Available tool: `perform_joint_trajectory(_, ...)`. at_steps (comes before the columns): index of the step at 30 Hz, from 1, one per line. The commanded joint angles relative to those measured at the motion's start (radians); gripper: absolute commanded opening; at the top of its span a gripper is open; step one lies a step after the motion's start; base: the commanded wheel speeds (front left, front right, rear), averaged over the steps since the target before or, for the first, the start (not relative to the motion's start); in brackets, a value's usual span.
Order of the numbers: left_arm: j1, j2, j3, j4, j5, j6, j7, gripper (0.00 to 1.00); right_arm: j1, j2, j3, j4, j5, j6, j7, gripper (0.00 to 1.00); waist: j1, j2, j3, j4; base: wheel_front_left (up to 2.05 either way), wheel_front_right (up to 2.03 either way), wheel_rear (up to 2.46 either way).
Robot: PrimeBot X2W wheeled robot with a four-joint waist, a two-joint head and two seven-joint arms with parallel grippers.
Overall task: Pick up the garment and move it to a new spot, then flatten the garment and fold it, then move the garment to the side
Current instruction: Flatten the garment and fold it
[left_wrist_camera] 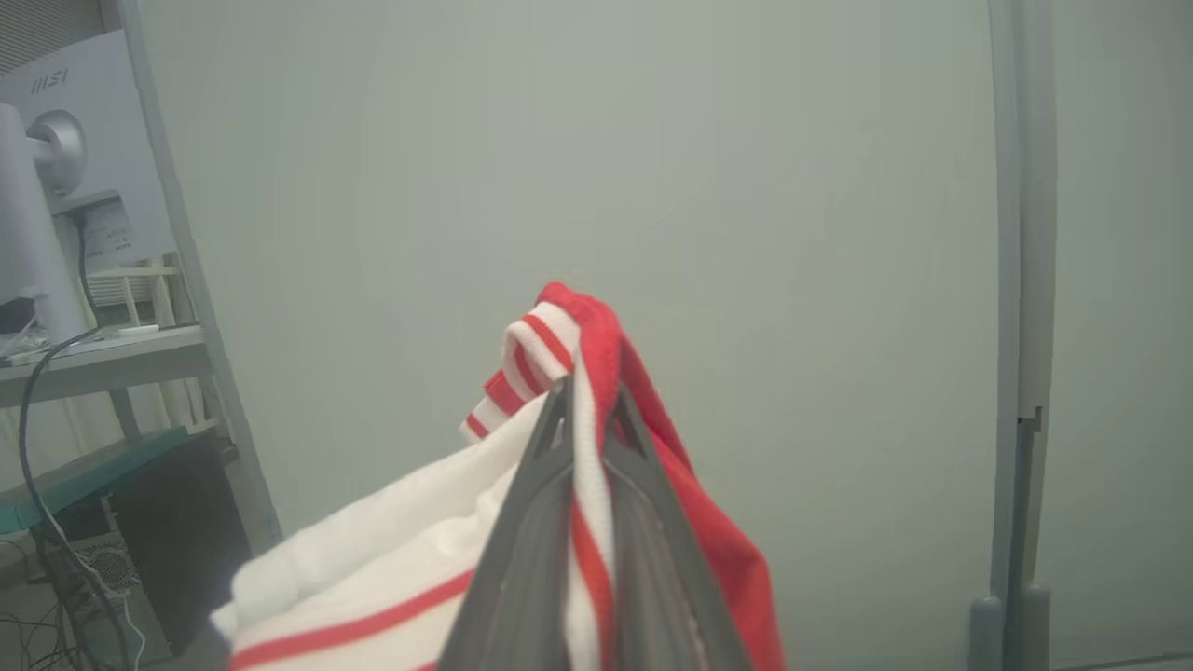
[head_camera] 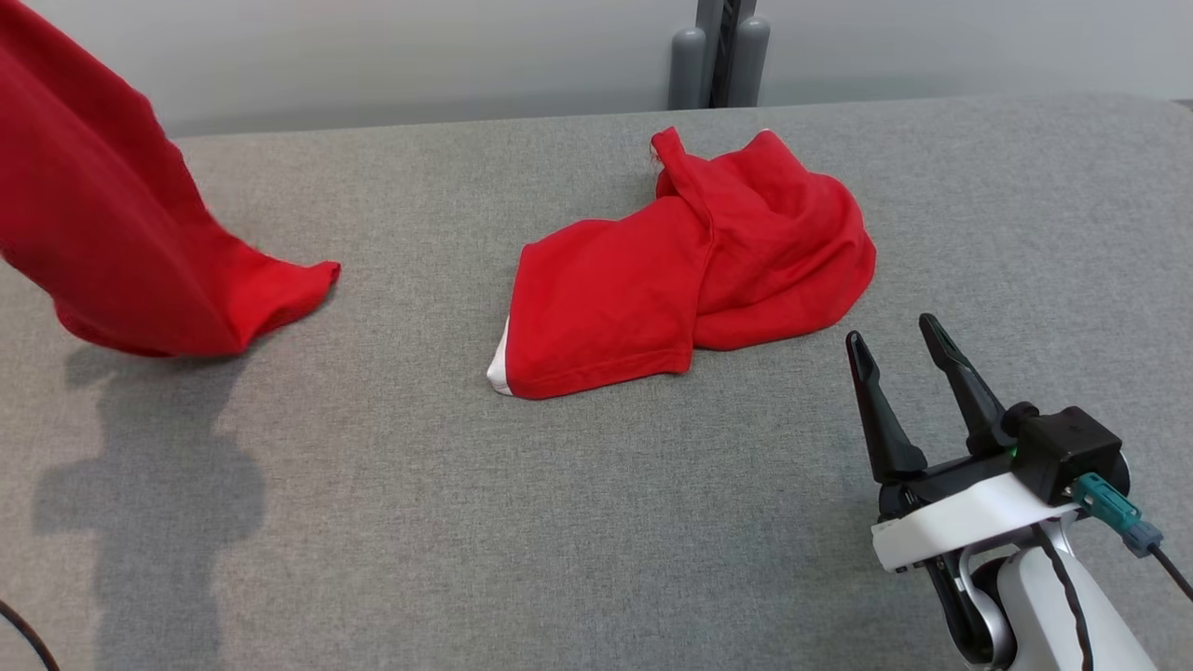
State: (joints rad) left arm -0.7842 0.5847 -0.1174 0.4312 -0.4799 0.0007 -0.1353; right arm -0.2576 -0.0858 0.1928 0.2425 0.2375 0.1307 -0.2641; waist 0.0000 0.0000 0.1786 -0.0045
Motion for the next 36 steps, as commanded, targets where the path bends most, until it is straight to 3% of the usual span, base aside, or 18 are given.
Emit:
perform_joint_trajectory(1,0.013,0.007,-0.002,0.008,0.006,-0.002,0.003,0.0,-0.01,-0.006,-0.001,-0.003,0.0,0.0,-0.001,1.0,0.0,0.0,0.004,0.002,0.0,0.0,0.0)
perform_joint_trajectory(11,0.082,0.024,-0.04,0.28,0.04,0.034,0.024,0.0,-0.028,-0.024,0.006,-0.012,-0.007,0.0,-0.001,1.0,0.0,0.0,0.056,-0.004,0.0,0.0,0.0)
perform_joint_trajectory(22,0.05,-0.079,-0.103,0.535,0.04,-0.041,-0.059,0.0,-0.045,-0.048,0.012,-0.013,-0.016,0.0,-0.001,1.0,0.0,0.0,0.121,0.002,0.0,0.0,0.0)
perform_joint_trajectory(24,0.045,-0.087,-0.109,0.582,0.044,-0.038,-0.071,0.55,-0.047,-0.047,0.018,-0.011,-0.018,0.0,-0.001,1.0,0.0,0.0,0.123,-0.001,0.0,0.0,0.0)
perform_joint_trajectory(25,0.043,-0.09,-0.111,0.604,0.045,-0.032,-0.078,0.98,-0.05,-0.047,0.022,-0.01,-0.019,0.0,-0.001,1.0,0.0,0.0,0.123,-0.002,0.0,0.0,0.0)
perform_joint_trajectory(29,0.03,-0.099,-0.114,0.666,0.048,-0.033,-0.108,1.0,-0.043,-0.046,0.019,-0.003,-0.015,0.0,-0.001,1.0,0.0,0.0,0.102,-0.003,0.0,0.0,0.0)
perform_joint_trajectory(36,0.025,-0.102,-0.12,0.631,0.073,-0.017,-0.13,1.0,-0.021,-0.04,0.001,0.005,-0.01,0.0,-0.001,1.0,0.0,0.0,0.056,0.011,0.0,0.0,0.0)
